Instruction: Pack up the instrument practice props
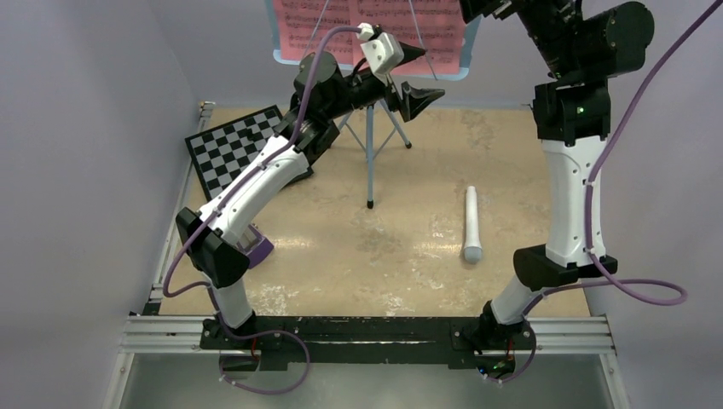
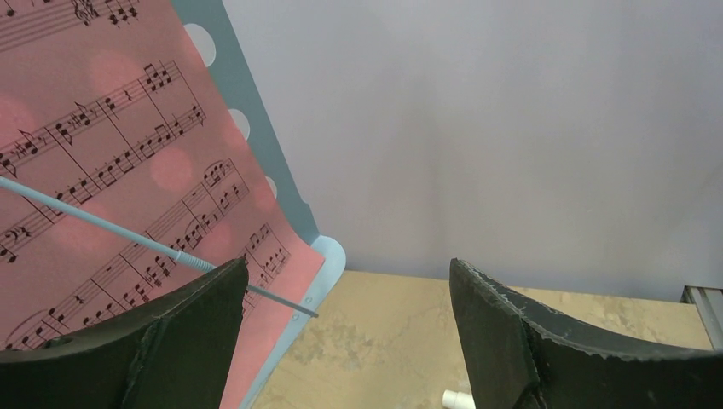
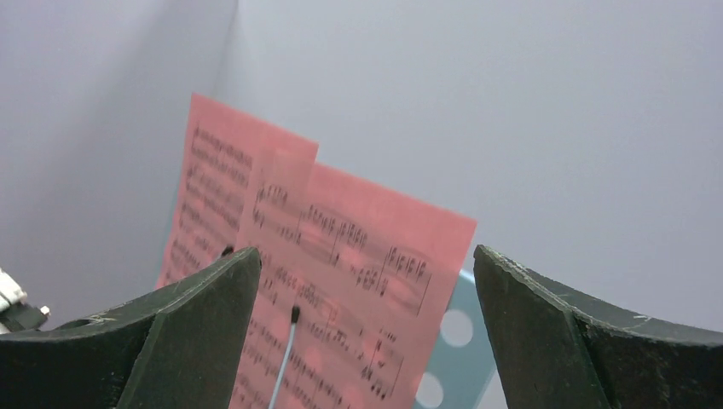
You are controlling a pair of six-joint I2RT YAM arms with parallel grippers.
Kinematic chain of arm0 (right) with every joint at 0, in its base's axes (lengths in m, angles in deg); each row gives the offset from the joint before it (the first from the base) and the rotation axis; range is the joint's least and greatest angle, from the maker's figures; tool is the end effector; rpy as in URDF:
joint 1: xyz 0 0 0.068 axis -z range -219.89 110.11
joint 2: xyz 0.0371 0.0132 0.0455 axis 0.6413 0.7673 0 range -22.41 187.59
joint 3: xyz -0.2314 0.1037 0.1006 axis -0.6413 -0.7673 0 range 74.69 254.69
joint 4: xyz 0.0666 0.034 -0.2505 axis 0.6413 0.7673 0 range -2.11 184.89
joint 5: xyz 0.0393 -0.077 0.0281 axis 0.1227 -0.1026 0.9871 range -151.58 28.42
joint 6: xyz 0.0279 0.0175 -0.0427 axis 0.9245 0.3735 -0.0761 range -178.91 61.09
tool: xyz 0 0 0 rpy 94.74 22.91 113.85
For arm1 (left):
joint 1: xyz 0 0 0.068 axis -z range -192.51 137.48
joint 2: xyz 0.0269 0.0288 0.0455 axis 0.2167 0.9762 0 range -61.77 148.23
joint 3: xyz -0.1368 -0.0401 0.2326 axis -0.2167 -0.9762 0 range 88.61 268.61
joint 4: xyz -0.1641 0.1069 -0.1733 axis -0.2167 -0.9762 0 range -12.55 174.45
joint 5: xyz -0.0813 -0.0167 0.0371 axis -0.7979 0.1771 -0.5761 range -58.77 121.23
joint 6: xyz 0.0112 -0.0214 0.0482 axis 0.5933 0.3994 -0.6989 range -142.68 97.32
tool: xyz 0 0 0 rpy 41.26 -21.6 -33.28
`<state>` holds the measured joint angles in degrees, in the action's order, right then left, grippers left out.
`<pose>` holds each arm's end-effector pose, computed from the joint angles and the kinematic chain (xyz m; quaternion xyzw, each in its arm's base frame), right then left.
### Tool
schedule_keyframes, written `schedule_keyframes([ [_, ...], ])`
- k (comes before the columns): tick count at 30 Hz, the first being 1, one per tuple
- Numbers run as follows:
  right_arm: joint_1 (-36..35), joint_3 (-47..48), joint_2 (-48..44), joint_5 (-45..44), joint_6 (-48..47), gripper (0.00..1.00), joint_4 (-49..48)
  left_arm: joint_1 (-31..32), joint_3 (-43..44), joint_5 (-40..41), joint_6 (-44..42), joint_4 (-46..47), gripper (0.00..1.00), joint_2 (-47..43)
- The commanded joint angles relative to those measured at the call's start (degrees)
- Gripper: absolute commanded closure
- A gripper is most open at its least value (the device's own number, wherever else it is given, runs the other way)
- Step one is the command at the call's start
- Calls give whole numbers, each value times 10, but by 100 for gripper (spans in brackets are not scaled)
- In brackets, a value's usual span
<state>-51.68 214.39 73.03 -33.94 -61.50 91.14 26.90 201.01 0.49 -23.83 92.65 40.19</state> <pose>0.2493 0.0690 0.6594 -0.2660 0.3722 0.1696 0.8729 0.3005 -0.2705 0.5087 0.3969 0.4529 -0.4027 0.6893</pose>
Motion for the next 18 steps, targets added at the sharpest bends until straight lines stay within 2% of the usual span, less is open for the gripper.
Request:
schedule_keyframes([
  [1, 2, 52, 17, -28, -9, 1, -75, 2, 46, 9, -9, 35, 9, 18],
  [4, 3, 105, 55, -29, -13, 1, -73, 2, 59, -4, -9, 36, 10, 30],
  [11, 3, 154, 123, -51, -2, 1, -93, 2, 51, -27, -18, 35, 12, 25],
  [18, 3, 165, 158, -60, -8, 1, -97, 2, 42, -40, -21, 35, 15, 14],
])
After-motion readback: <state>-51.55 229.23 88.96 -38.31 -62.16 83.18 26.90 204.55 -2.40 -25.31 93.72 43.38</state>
